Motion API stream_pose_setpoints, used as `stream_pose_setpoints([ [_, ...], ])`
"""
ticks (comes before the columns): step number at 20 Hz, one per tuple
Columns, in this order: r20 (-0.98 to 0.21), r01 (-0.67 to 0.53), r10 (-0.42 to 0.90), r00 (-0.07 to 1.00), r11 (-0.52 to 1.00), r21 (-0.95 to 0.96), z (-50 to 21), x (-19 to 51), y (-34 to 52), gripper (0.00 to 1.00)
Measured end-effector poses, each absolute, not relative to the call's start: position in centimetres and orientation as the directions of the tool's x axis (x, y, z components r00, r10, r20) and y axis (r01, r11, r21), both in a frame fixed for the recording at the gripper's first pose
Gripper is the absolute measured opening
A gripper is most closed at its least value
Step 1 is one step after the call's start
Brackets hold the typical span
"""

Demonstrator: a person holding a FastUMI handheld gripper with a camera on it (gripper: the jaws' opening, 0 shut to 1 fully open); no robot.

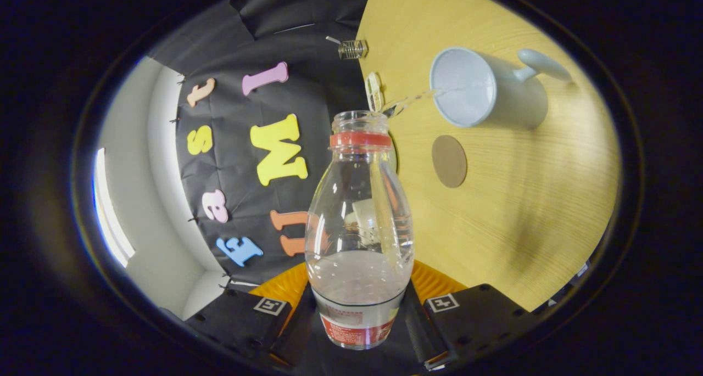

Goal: Take the bottle from table, then pour the juice into the cup, finally place the bottle on the coaster

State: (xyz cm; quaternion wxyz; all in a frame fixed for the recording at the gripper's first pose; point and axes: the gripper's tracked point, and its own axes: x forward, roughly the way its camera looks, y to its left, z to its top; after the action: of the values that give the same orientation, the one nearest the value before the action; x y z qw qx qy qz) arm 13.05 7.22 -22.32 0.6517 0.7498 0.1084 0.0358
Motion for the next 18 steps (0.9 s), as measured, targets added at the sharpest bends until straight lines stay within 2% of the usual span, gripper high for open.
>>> stream_pose_setpoints([
  [10,-0.072,0.106,0.22,0.973,-0.144,0.984,-20.2,13.5,7.3,0.78],
  [18,-0.011,0.054,0.201,0.979,-0.213,0.976,-18.6,13.4,6.3,0.78],
])
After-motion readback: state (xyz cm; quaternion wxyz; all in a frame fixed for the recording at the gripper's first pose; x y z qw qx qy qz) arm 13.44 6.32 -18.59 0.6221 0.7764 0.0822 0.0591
